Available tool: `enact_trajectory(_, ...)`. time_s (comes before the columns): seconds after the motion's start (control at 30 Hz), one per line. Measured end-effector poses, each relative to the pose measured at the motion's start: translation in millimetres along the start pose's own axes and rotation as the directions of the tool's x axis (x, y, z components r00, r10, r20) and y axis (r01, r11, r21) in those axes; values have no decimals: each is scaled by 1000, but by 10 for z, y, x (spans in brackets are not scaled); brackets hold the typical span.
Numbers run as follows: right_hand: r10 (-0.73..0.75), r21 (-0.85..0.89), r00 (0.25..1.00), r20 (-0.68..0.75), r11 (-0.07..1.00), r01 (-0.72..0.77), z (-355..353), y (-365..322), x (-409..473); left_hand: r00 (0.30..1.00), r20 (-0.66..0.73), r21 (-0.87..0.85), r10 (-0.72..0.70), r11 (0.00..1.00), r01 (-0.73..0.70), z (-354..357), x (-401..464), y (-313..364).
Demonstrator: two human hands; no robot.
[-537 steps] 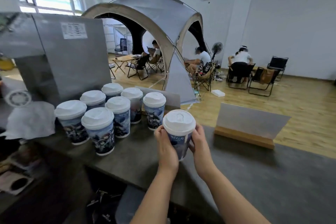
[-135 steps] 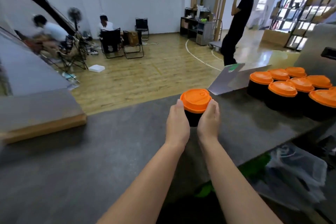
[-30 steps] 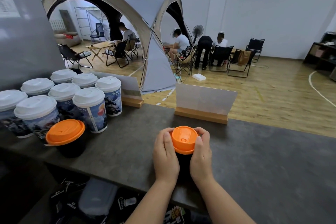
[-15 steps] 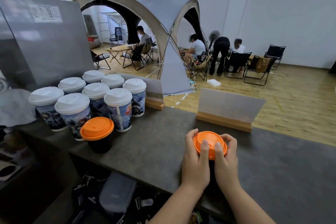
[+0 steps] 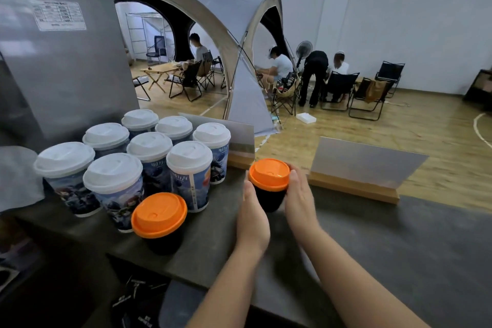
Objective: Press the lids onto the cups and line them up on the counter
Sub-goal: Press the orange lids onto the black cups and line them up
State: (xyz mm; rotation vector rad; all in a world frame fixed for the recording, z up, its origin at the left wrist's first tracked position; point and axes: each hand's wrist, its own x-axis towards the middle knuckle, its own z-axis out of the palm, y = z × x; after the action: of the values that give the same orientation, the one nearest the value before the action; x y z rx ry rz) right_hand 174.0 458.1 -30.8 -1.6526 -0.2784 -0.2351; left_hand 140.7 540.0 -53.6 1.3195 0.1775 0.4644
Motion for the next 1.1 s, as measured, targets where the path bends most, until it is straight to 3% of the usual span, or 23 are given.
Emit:
enact_trajectory(0.2, 56, 32, 998, -22, 998, -55, 504, 259, 425, 1000, -17, 42, -22, 999, 23, -275, 829, -240)
enact_trajectory(0.33, 46, 21, 998, -36, 999, -45, 624, 363, 529, 1000, -10, -33, -25, 999, 25, -311, 1066, -443)
enact_trajectory(0.77, 58, 44, 997, -42, 997, -56, 643, 408, 607, 1000, -7, -177, -30, 984, 29, -412, 1132, -617)
enact_trajectory(0.9, 136, 98, 987, -86, 987, -127, 383, 237, 515, 969, -76, -169, -236, 961, 220, -385, 802, -200)
enact_trajectory(1.1, 237, 162, 960, -152, 964, -213, -456, 94, 158, 965, -94, -160, -246, 960, 229, -244, -35, 273)
